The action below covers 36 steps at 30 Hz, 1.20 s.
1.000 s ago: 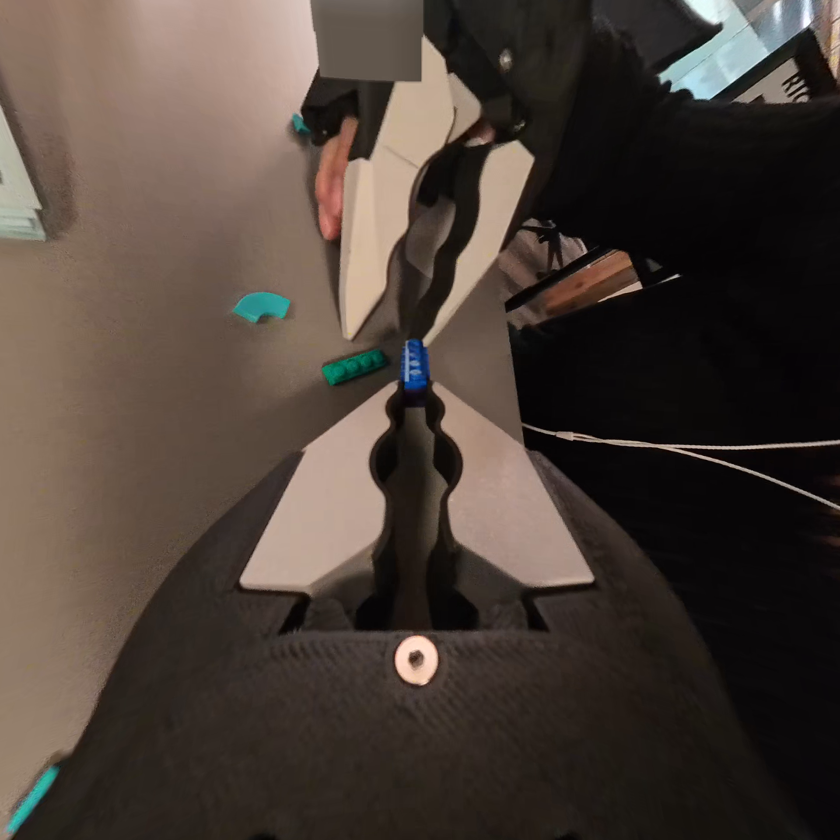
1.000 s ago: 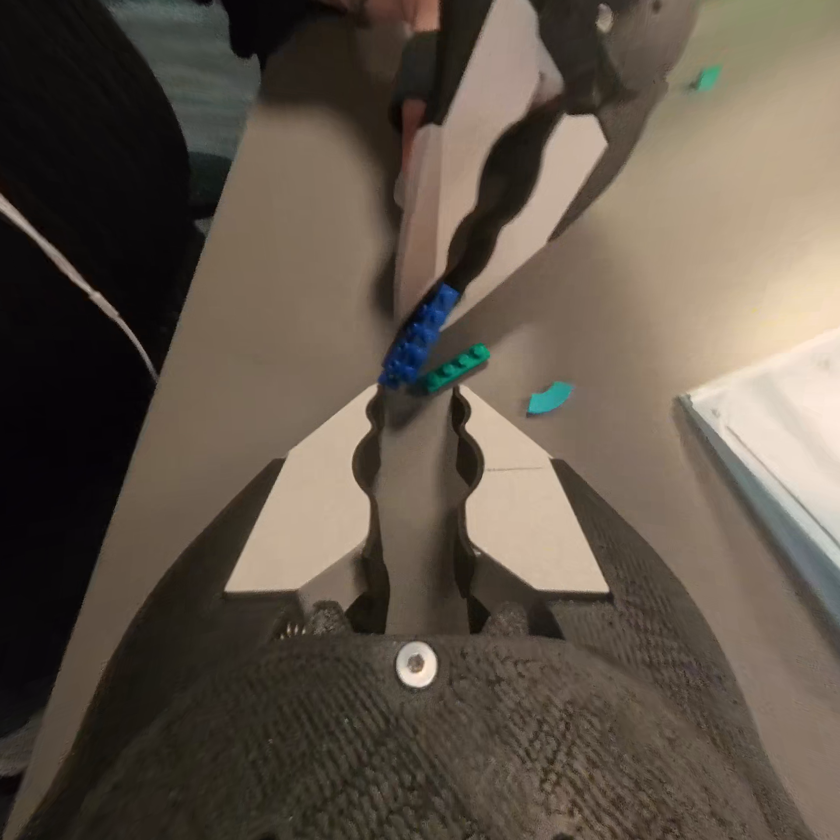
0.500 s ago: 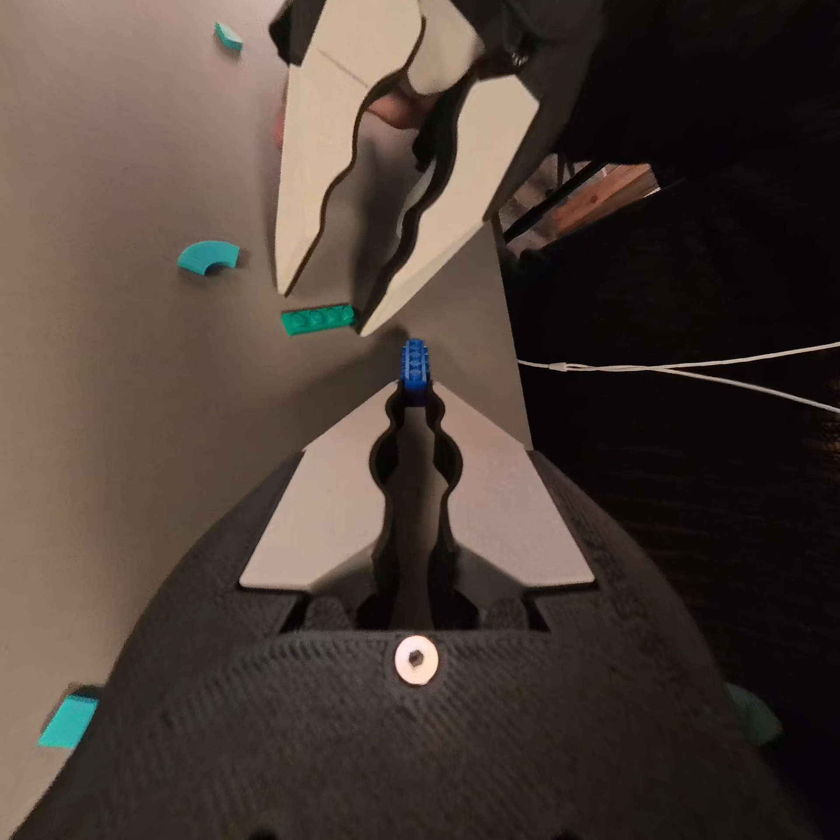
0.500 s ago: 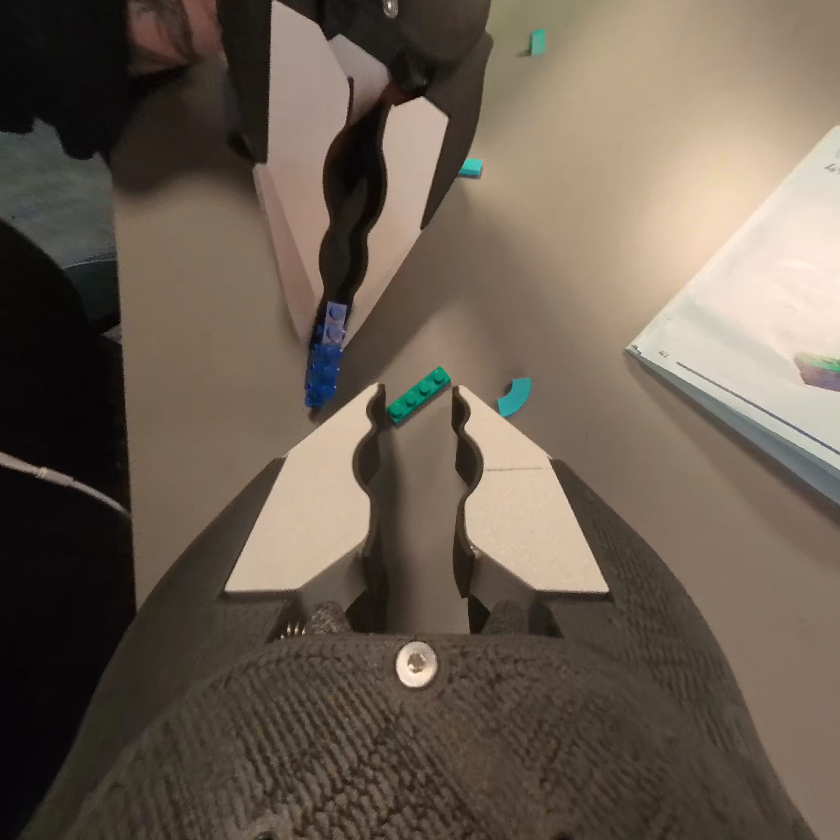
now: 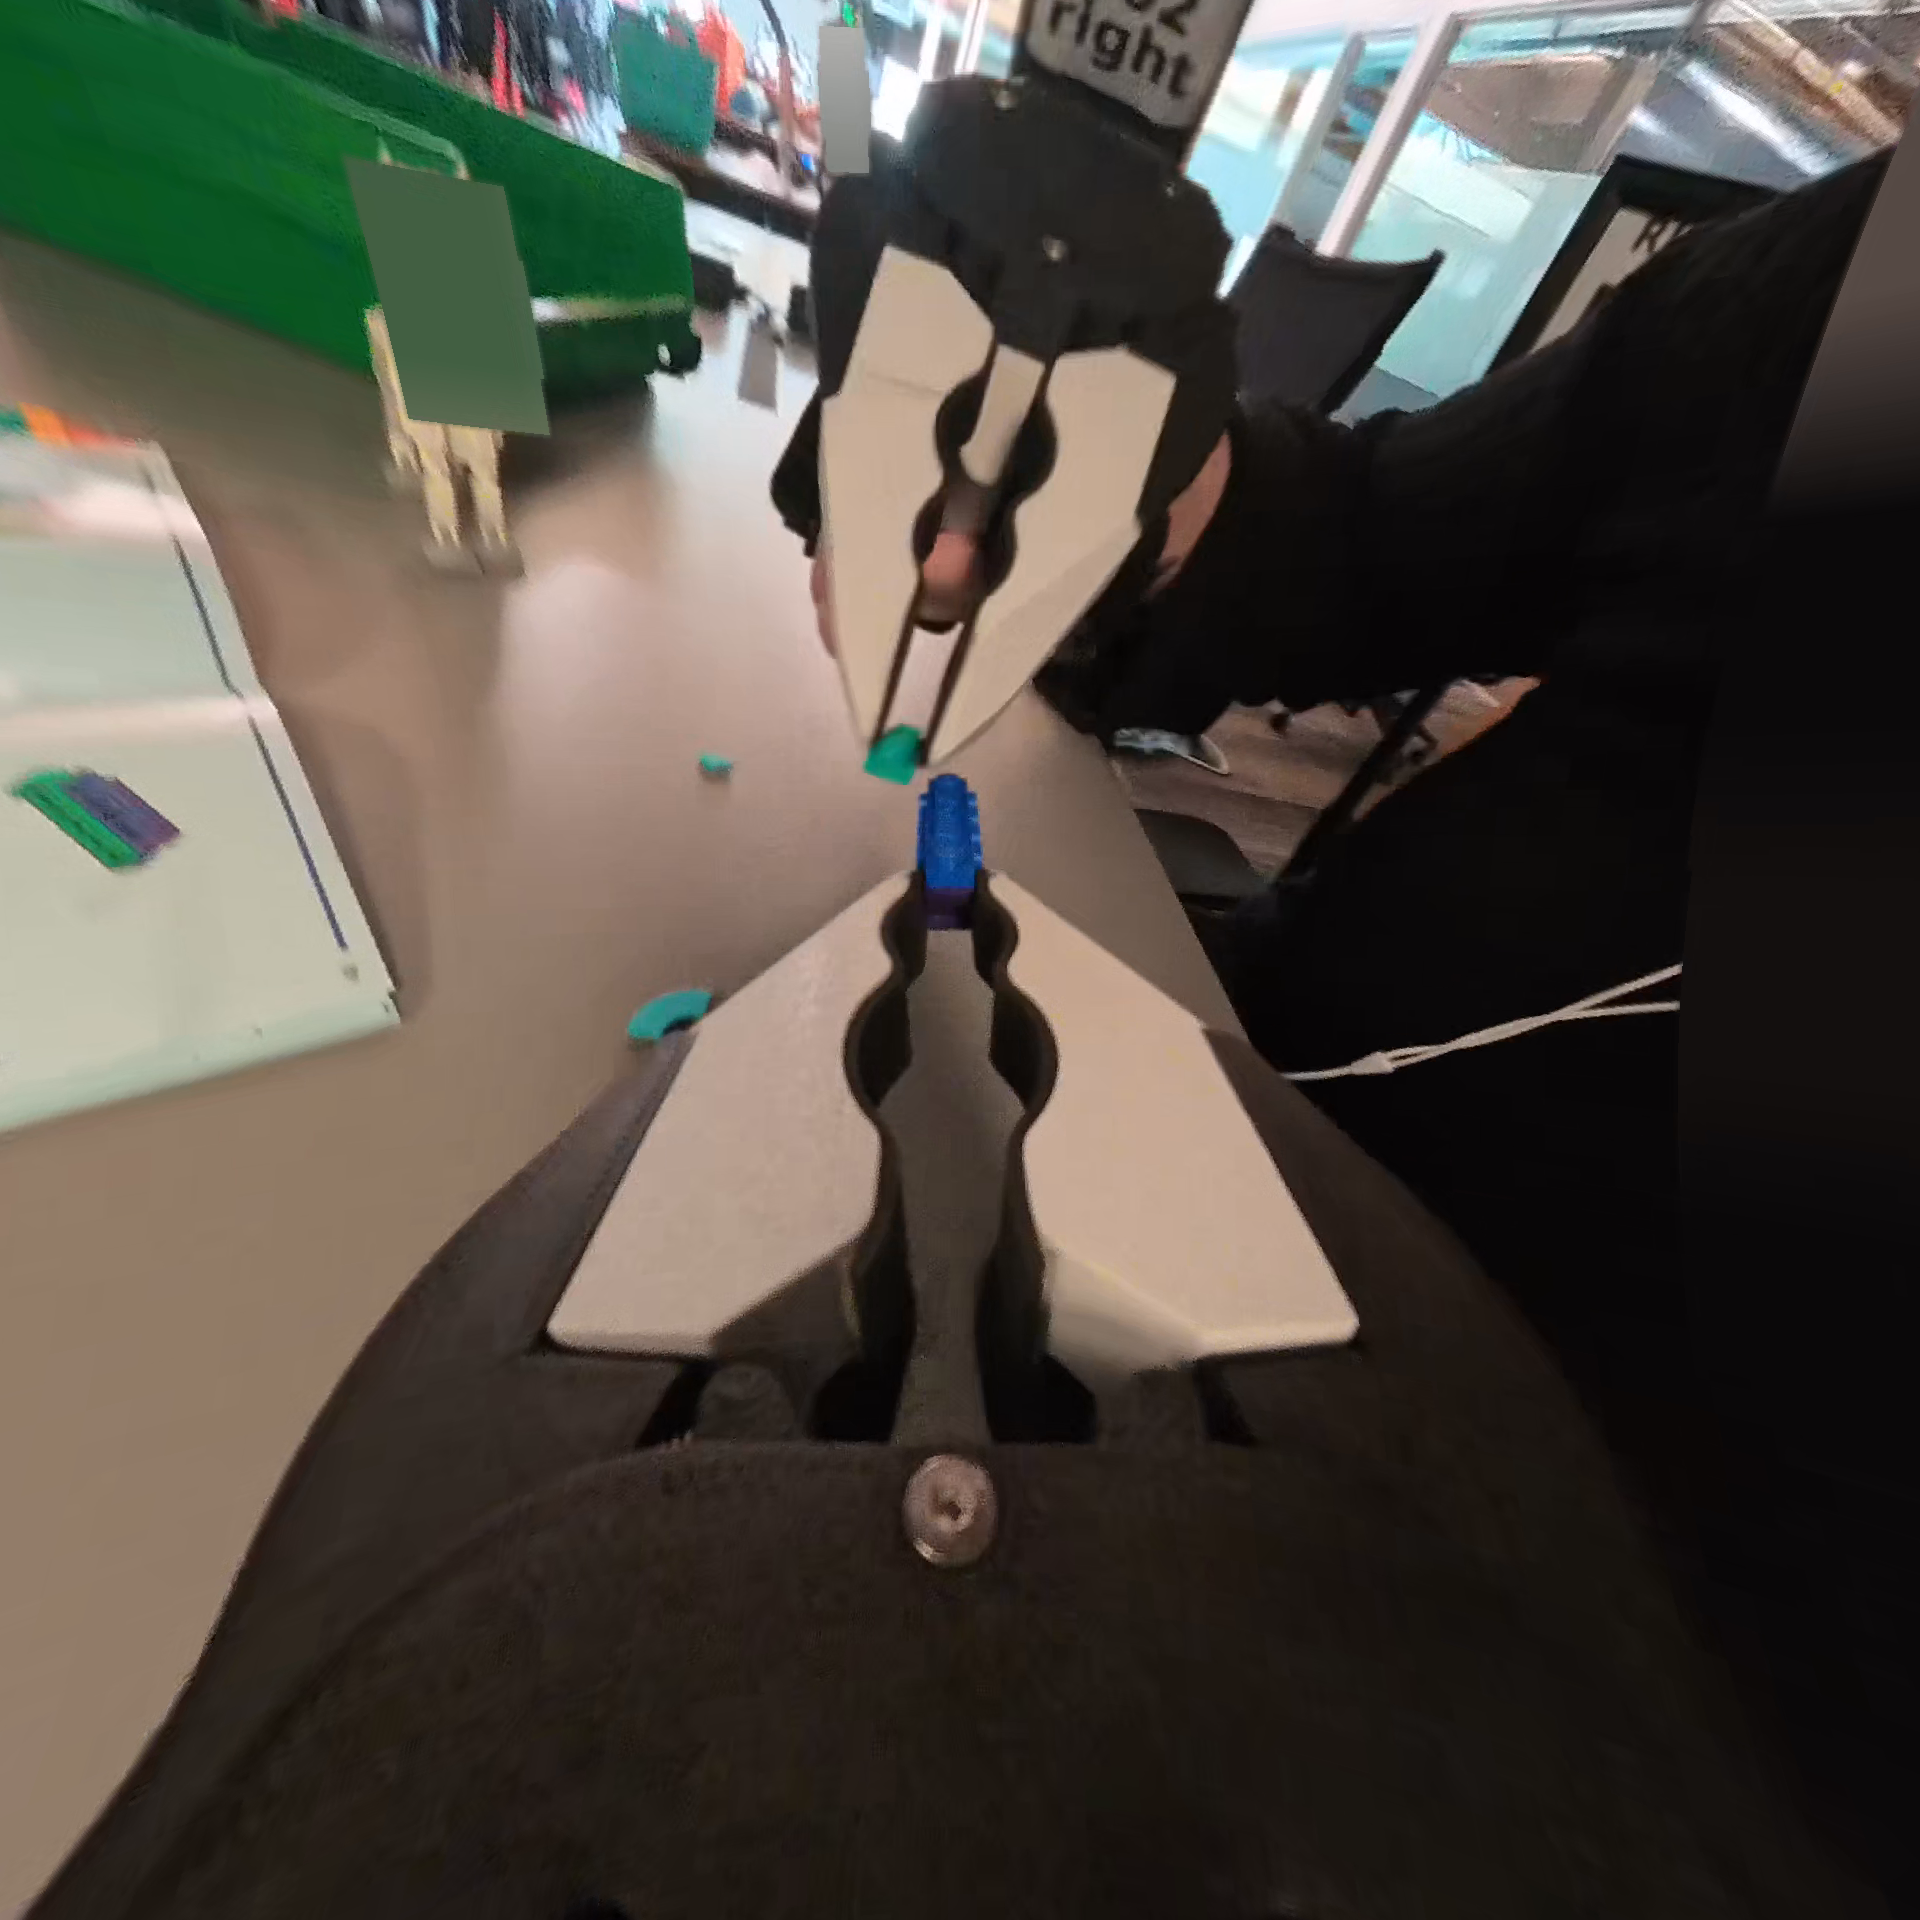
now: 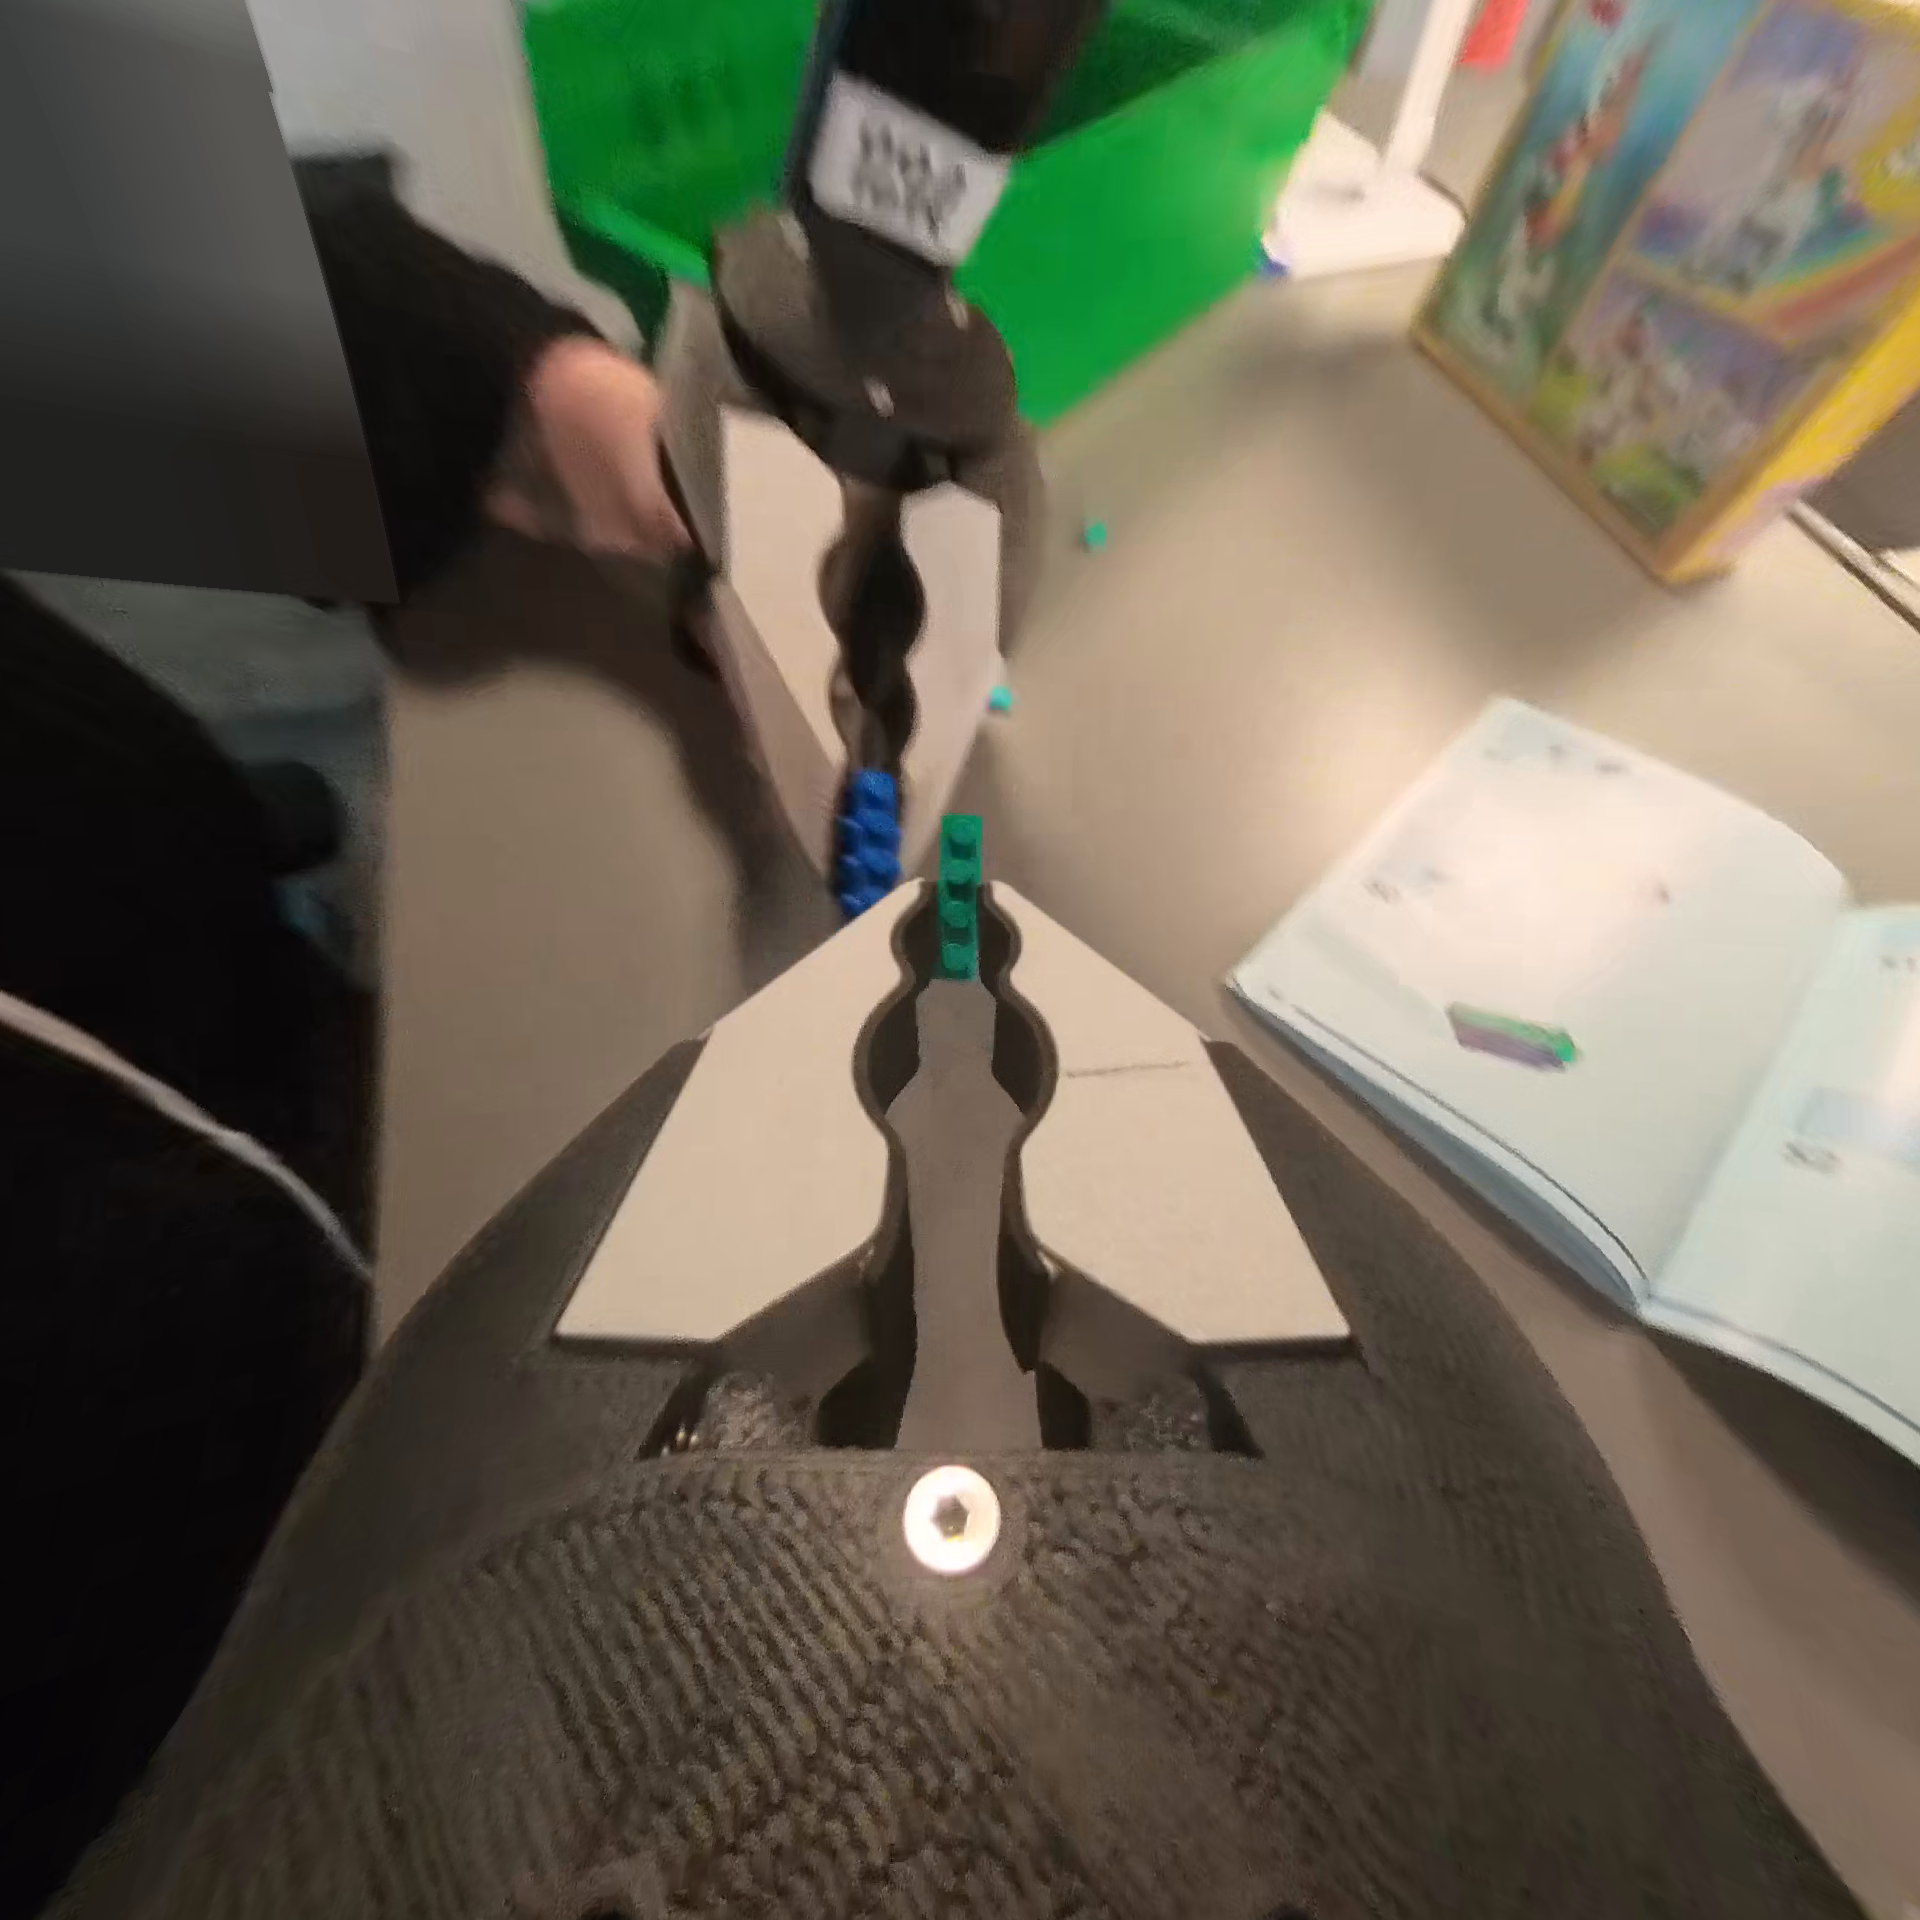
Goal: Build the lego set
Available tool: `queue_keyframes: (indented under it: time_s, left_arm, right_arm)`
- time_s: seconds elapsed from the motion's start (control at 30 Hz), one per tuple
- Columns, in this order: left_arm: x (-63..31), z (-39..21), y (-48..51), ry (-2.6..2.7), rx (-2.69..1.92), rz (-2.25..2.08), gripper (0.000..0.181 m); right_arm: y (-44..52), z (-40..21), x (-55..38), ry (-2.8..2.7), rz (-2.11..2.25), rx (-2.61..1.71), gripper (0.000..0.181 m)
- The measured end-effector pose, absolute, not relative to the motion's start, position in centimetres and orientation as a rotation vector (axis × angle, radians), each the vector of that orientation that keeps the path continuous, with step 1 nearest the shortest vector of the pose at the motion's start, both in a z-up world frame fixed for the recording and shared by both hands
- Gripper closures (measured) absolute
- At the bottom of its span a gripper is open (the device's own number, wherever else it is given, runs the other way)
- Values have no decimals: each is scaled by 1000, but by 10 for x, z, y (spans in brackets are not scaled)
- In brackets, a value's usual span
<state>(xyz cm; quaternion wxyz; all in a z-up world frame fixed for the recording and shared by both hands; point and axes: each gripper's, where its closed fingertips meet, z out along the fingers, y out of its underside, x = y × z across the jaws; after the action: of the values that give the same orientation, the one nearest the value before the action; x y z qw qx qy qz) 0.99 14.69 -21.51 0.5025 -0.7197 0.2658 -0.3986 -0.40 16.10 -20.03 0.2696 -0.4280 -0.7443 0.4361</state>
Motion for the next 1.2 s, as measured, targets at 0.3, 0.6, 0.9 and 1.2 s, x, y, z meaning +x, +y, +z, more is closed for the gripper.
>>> queue_keyframes:
  time_s: [0.3,0.6,0.9,1.2]
  left_arm:
    - [19,-199,145,678,-1579,-807,173]
    - [20,-201,145,696,-1579,-740,173]
    - [21,-201,145,699,-1572,-736,173]
    - [19,-201,147,677,-1580,-735,173]
  right_arm:
    - [139,-183,1,-2271,1089,-968,176]
    - [138,-186,5,-2401,1039,-994,176]
    - [140,-185,5,-2406,1018,-1006,172]
    - [139,-180,6,-2340,1031,-955,158]
